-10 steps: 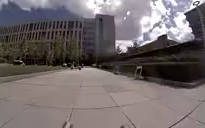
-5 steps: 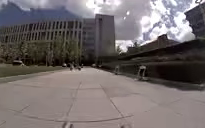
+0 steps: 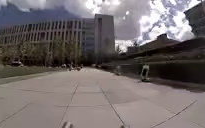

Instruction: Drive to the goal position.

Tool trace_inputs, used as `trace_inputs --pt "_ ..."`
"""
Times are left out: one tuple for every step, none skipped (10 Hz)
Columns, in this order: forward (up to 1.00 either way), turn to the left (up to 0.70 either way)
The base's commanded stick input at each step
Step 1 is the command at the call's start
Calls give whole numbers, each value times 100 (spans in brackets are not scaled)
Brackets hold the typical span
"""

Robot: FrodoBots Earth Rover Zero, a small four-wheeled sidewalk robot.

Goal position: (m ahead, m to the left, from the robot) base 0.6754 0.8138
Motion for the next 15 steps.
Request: trace_inputs --pt "70 0" --pt "70 0" --pt "70 -3" --pt "70 -20" --pt "70 -34" --pt "70 -17" --pt "70 -3" --pt "70 0" --pt "70 0" --pt "56 0" --pt "8 0" --pt "5 0" --pt "4 0" --pt "5 0" --pt "4 0"
